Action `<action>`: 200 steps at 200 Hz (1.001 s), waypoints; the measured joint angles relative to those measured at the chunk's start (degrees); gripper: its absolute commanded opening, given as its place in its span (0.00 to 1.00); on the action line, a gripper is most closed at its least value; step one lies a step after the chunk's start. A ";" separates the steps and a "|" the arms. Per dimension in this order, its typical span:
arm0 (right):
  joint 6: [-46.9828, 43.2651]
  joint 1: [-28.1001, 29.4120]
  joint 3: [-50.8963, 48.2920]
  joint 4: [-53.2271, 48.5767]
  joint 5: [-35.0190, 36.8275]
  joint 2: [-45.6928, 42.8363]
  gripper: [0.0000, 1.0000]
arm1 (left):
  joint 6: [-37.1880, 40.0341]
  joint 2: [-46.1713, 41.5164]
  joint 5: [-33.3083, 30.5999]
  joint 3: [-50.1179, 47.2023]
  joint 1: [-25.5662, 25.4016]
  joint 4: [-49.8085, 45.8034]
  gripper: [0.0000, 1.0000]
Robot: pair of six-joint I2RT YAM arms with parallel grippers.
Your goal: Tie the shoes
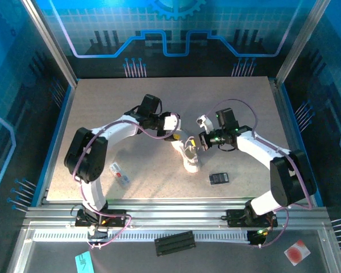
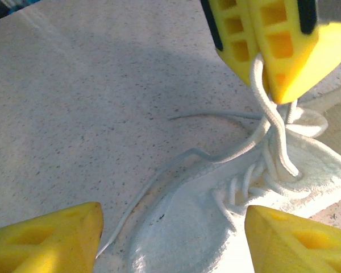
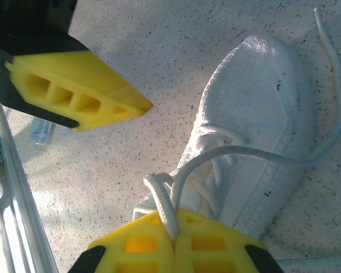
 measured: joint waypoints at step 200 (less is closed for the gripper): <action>0.15 0.28 -5.51 6.86 4.04 -4.85 0.00 | 7.52 6.49 -1.81 6.99 -3.89 -8.13 0.59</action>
